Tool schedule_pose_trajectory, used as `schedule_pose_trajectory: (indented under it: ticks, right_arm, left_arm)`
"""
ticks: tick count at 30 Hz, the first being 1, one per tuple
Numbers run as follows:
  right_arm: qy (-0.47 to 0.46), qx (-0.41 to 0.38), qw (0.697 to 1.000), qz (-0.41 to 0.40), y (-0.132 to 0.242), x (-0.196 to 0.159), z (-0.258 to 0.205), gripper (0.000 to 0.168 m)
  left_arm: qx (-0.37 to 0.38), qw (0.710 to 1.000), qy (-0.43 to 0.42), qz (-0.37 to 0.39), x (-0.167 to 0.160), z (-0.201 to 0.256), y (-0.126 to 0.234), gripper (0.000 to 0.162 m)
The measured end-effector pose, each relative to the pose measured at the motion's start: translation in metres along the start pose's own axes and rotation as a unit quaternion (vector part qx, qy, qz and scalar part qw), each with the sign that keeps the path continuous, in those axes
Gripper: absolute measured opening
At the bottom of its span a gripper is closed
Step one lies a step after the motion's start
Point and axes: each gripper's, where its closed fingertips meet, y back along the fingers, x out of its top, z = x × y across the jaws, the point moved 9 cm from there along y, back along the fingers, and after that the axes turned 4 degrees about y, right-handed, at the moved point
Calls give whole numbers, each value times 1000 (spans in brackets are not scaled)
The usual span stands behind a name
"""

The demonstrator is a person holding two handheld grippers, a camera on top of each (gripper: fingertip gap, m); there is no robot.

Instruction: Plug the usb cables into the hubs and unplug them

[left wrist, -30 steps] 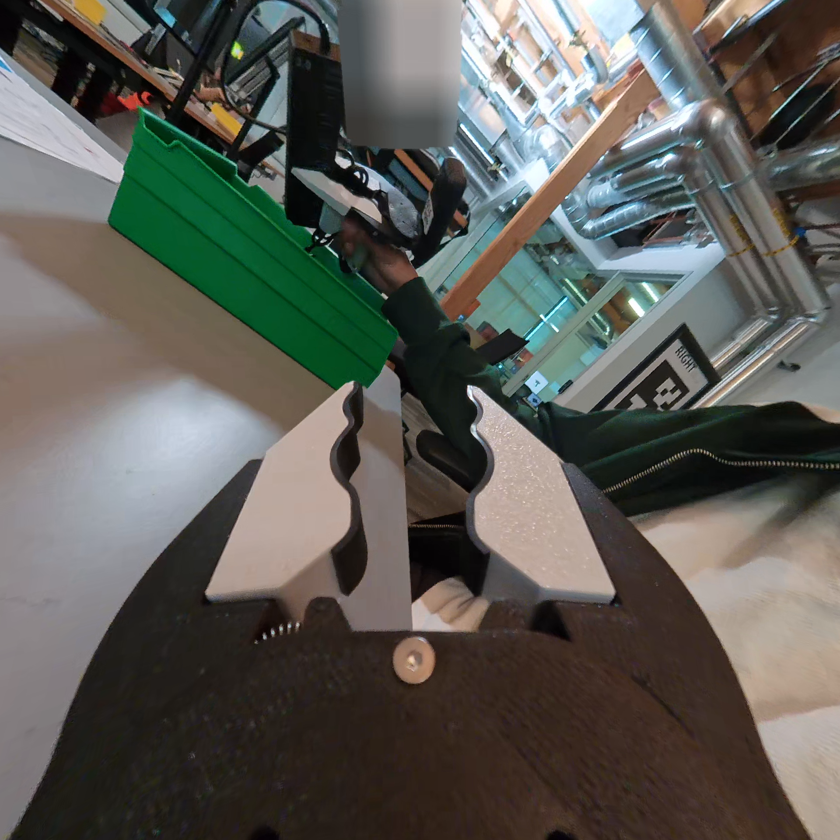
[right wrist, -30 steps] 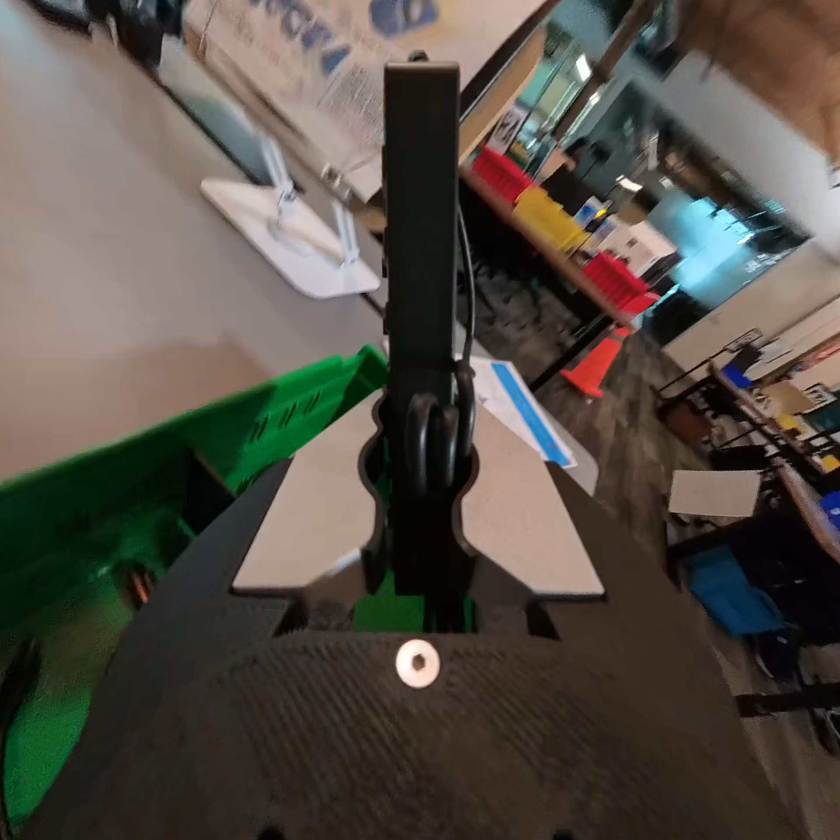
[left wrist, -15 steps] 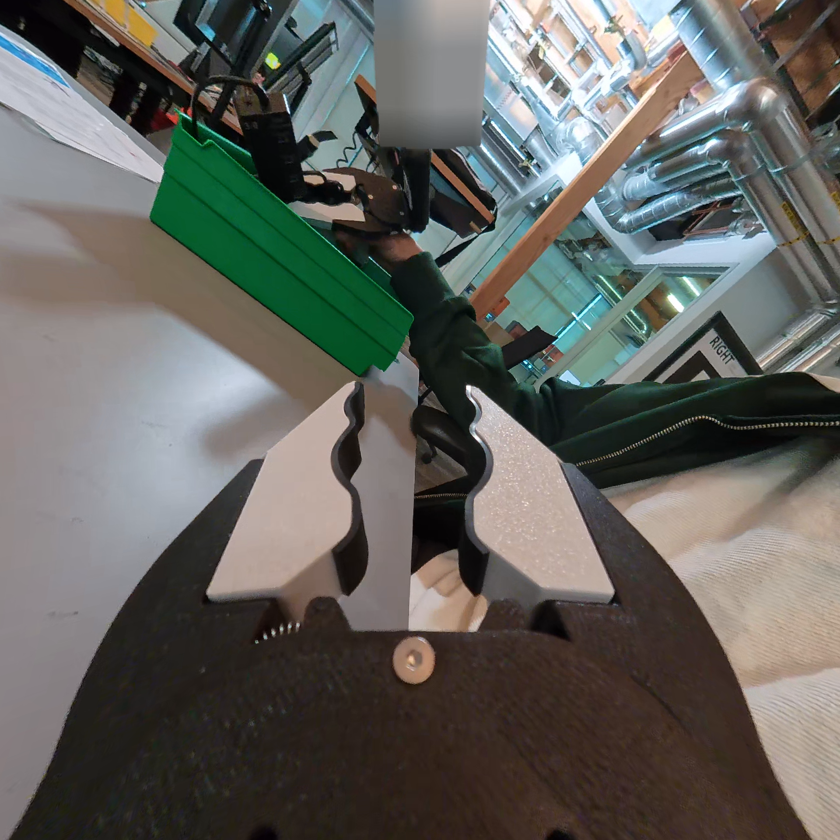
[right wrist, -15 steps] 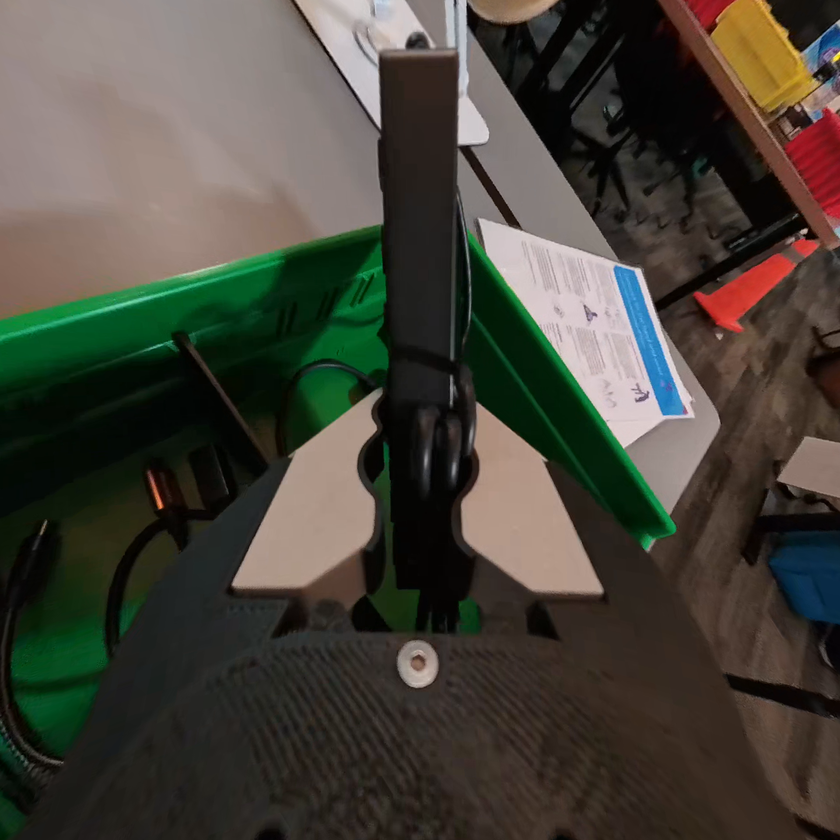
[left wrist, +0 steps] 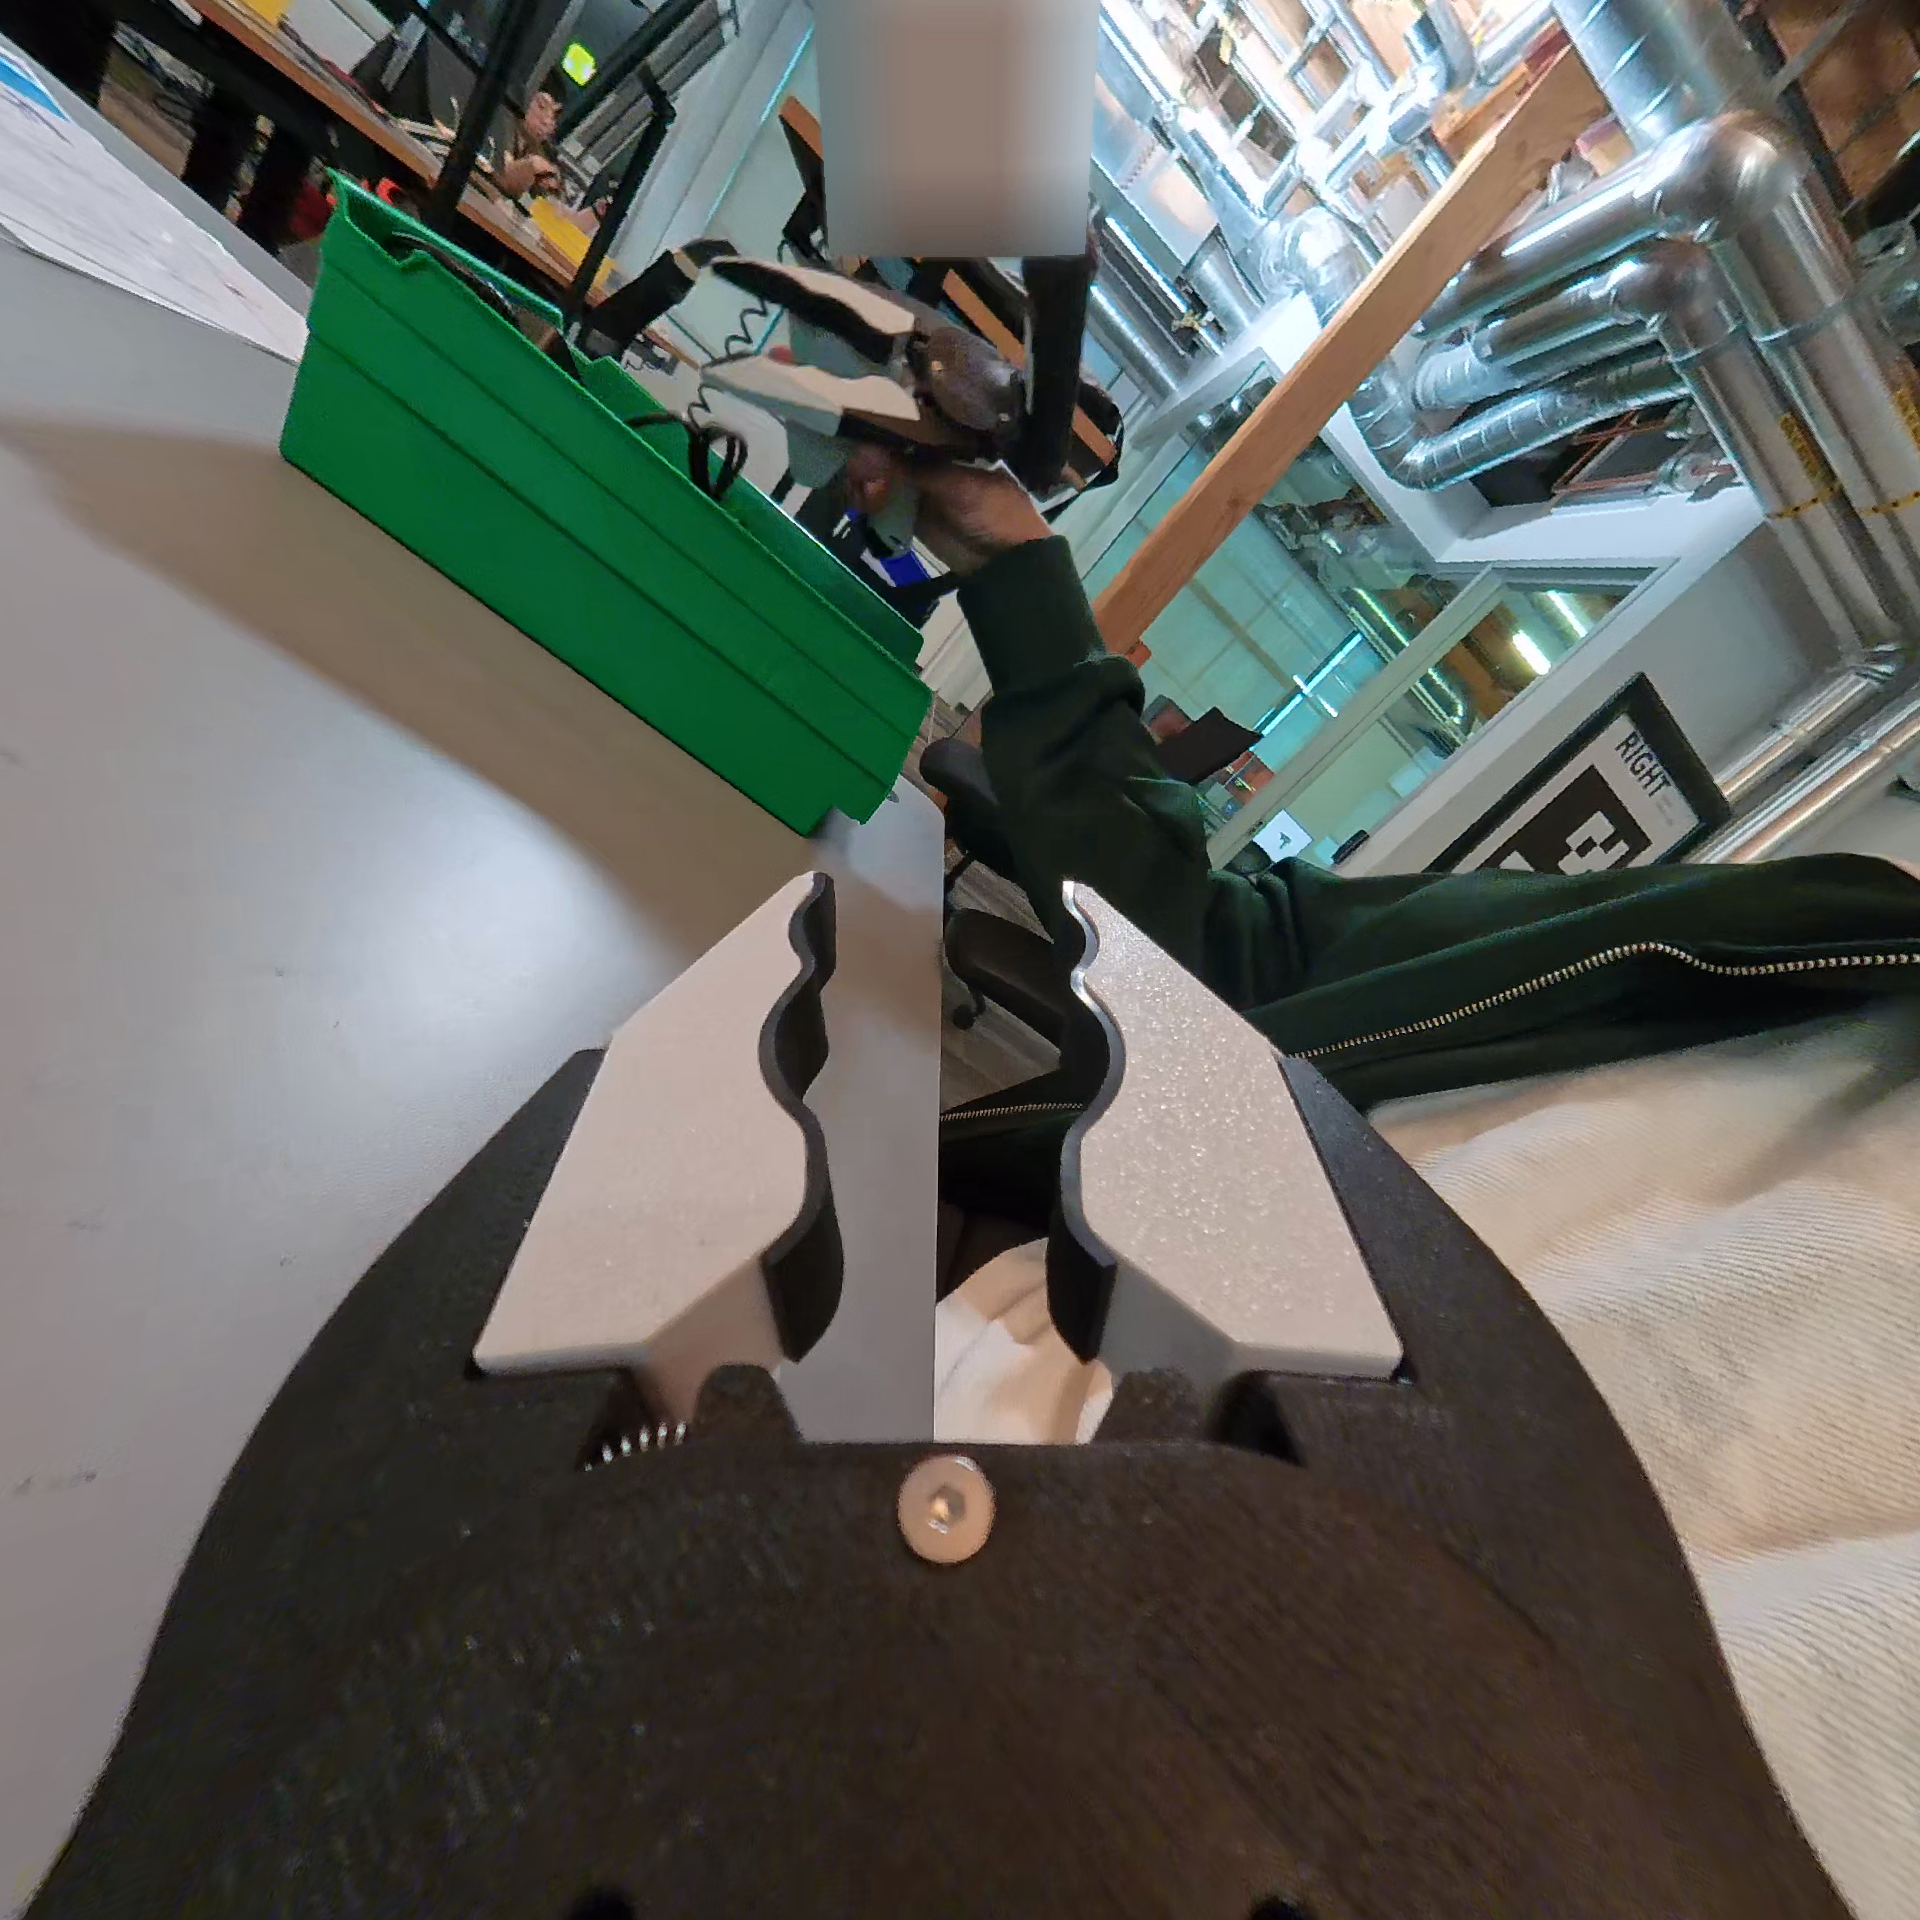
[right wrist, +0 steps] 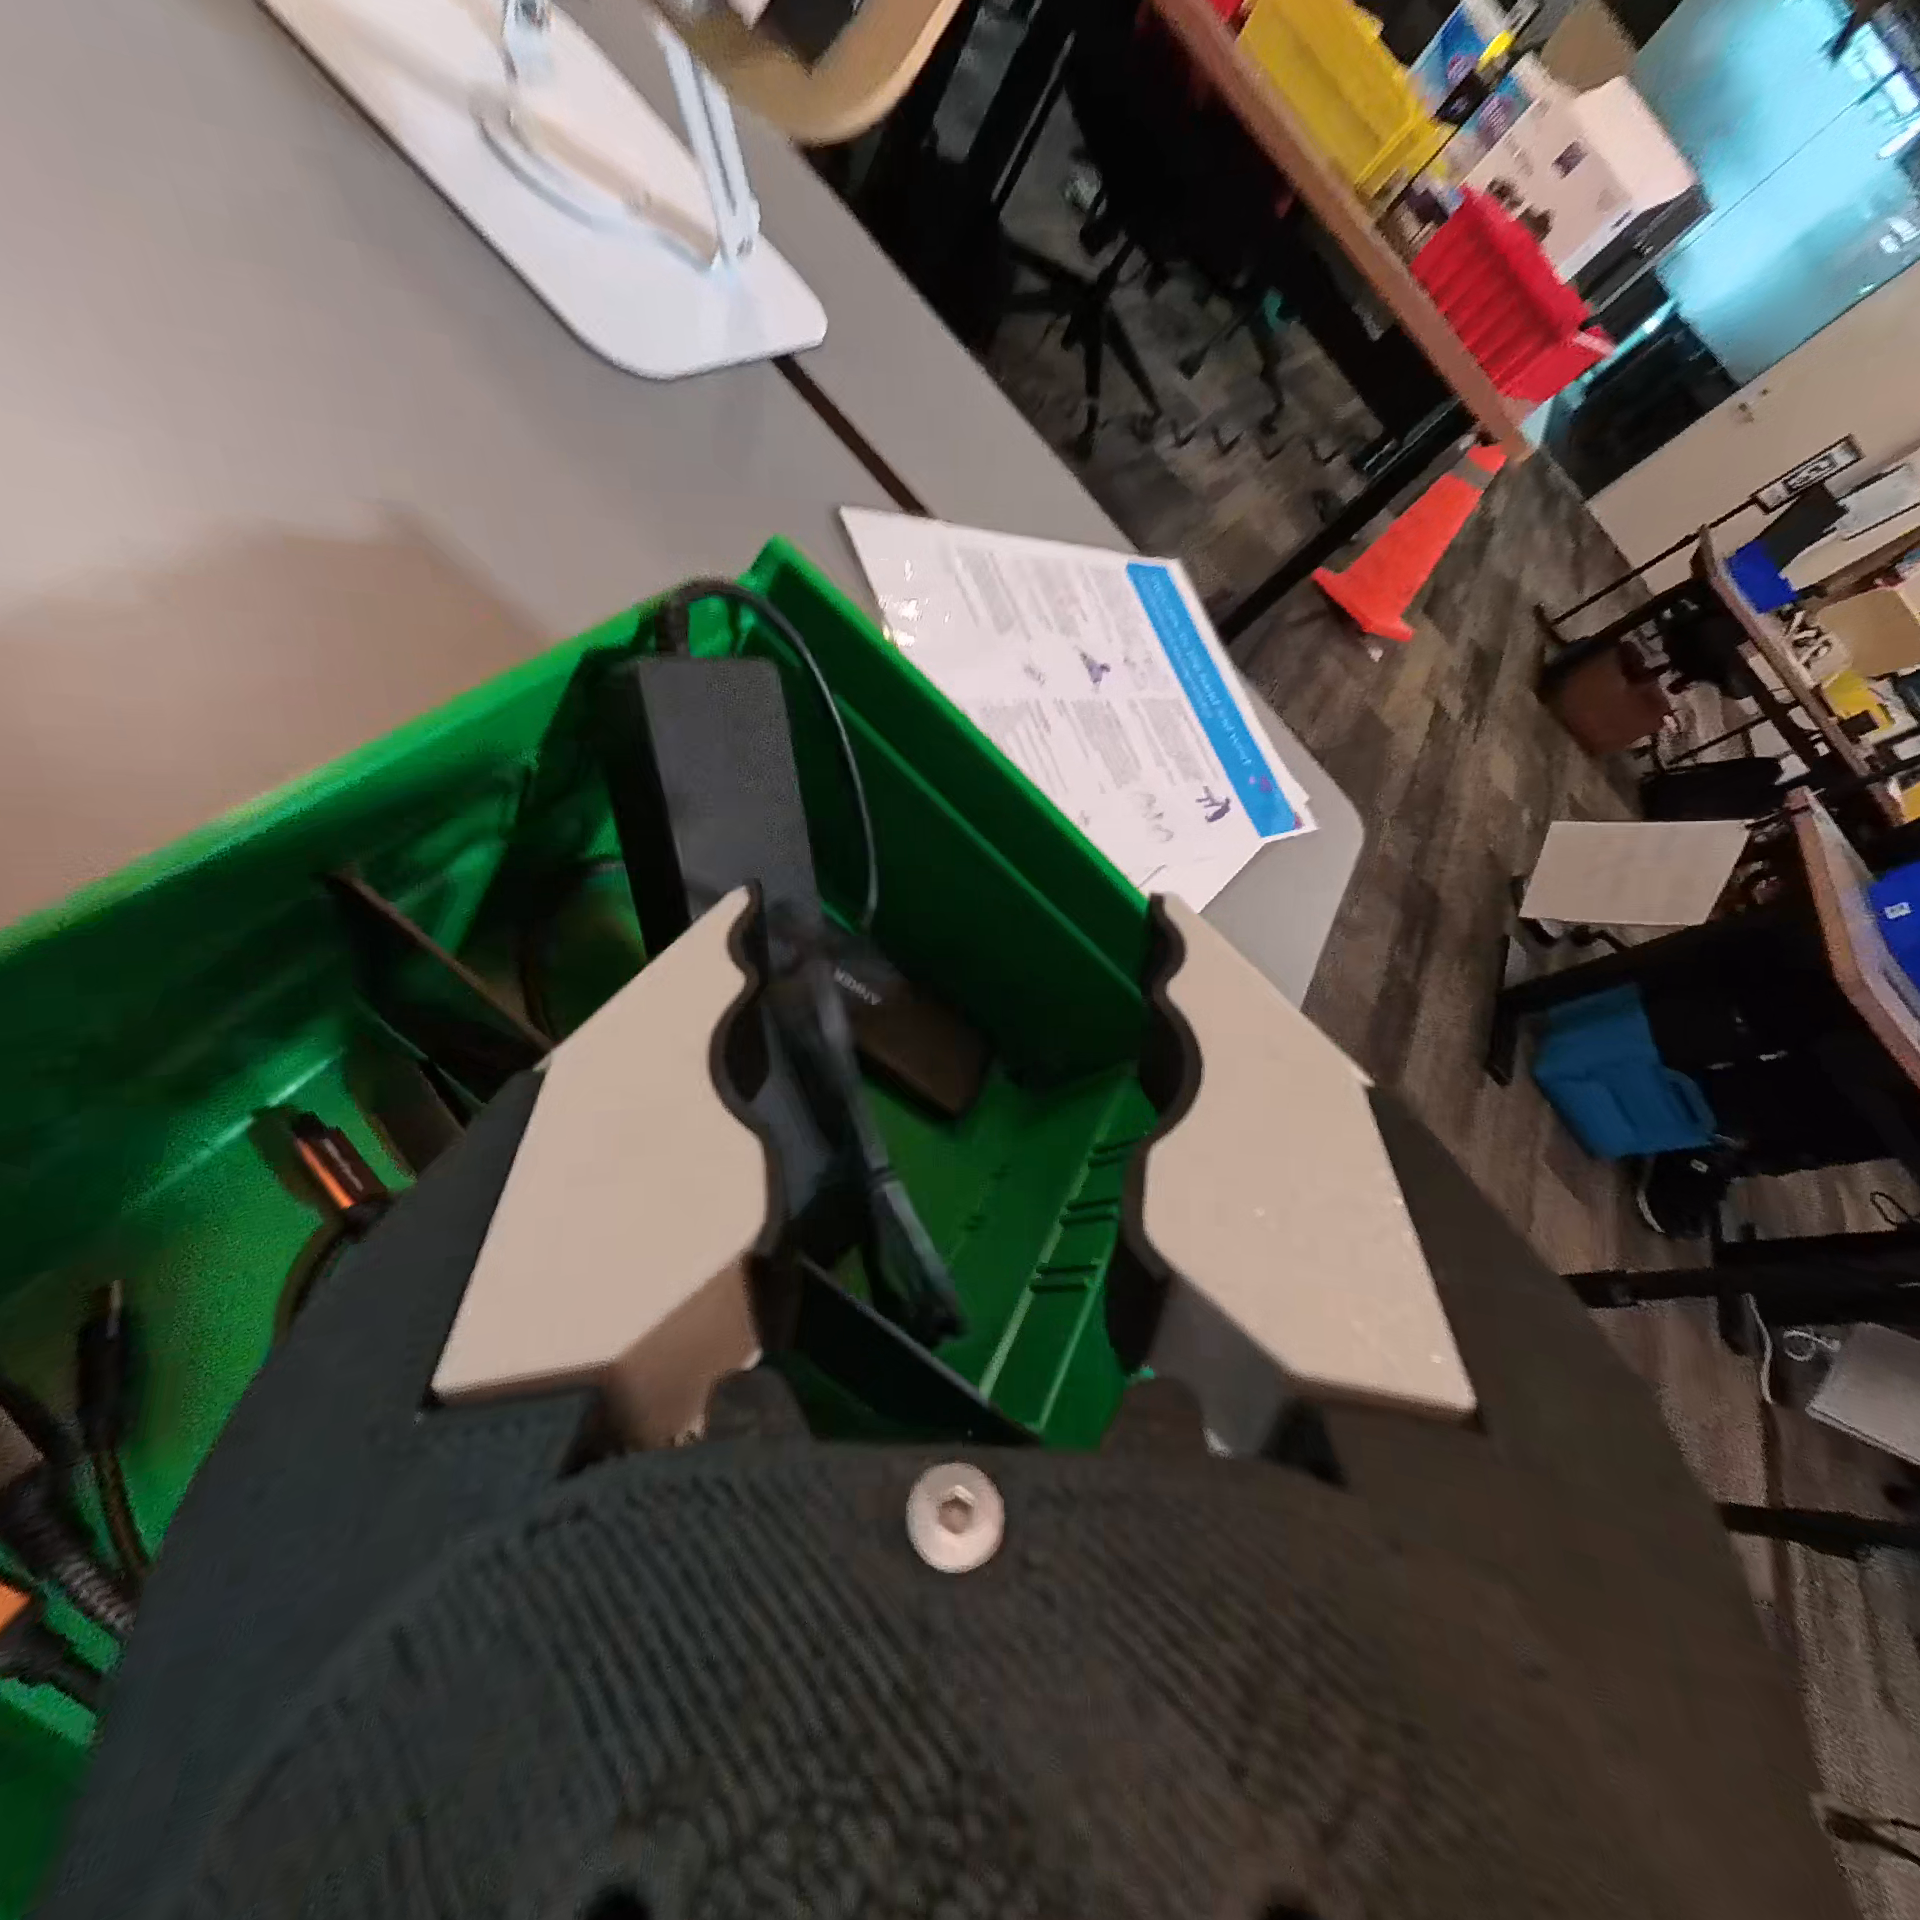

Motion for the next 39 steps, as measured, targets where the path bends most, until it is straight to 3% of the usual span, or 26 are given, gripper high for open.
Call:
schedule_pose_trajectory:
  ticks: [7,10,12,14,17,20,24,28,30,33,39]
  right_arm:
    - [-88,-55,989,103,37,22,13,52]
    - [-140,-107,971,163,48,30,16,46]
    - [-189,-129,948,219,51,35,14,33]
    - [-224,-135,934,244,46,38,5,7]
    - [-244,-58,947,201,26,51,-21,0]
    - [-252,15,942,223,14,81,-60,0]
    - [-241,96,915,308,11,131,-130,0]
    - [-230,155,909,311,10,158,-200,0]
    - [-218,129,919,301,12,156,-222,0]
    - [-238,-7,923,304,30,138,-209,0]
    - [-339,-198,883,257,102,43,-138,0]
  left_arm:
    - [-13,1000,12,-1,4,-5,-7,39]
    - [-19,1000,15,0,6,-7,-11,39]
    - [-20,1000,15,0,7,-9,-14,39]
    - [-20,1000,15,-3,8,-12,-16,39]
    - [-16,1000,11,-2,12,-15,-17,33]
    - [-2,1000,-13,14,16,-18,-12,0]
    - [23,999,-31,35,24,-24,-1,0]
    - [56,996,-44,51,30,-29,10,0]
    - [70,995,-47,61,32,-31,13,0]
    - [76,994,-42,67,32,-33,14,0]
    - [56,997,-18,55,28,-36,8,0]
